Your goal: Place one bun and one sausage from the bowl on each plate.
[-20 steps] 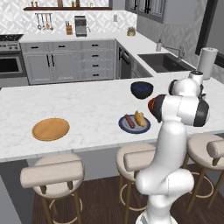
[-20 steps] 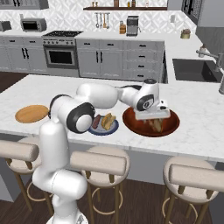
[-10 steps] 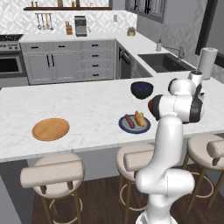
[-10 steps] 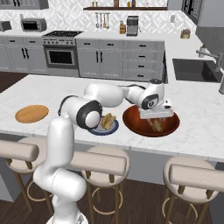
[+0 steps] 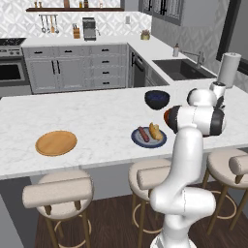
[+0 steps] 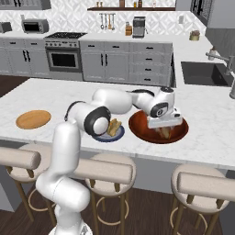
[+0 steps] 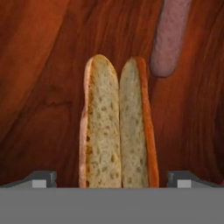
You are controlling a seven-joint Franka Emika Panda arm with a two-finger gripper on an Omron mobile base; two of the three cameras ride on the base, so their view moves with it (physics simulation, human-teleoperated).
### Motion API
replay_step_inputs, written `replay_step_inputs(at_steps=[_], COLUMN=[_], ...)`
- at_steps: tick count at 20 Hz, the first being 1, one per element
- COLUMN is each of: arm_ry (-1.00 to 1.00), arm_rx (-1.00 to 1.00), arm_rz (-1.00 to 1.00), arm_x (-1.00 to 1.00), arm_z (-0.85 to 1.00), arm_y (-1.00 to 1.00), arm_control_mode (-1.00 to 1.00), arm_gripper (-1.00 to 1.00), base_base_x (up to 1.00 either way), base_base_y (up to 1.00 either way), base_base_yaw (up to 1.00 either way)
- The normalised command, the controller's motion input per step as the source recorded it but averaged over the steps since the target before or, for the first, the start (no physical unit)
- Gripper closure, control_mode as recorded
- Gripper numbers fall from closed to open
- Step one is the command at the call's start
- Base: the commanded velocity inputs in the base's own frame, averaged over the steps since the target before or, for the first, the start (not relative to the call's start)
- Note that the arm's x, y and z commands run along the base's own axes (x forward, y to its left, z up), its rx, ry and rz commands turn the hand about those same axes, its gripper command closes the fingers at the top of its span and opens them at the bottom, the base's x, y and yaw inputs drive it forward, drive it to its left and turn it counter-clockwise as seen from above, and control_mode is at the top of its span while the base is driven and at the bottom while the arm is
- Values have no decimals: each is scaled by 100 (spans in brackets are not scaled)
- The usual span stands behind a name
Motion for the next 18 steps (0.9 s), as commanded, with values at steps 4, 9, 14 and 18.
replay_step_inputs(at_steps=[4, 9, 14, 18], arm_ry=[0, 0, 2, 2], arm_rx=[2, 2, 1, 0], arm_rz=[2, 0, 0, 0], arm_x=[15, 20, 0, 0], arm_z=[-38, -23, -5, -1], arm_y=[-2, -37, -23, 0], arm_control_mode=[-100, -100, -100, -100], arm_gripper=[-100, -100, -100, 100], base_base_x=[0, 0, 0, 0], base_base_y=[0, 0, 0, 0], base_base_yaw=[0, 0, 0, 0])
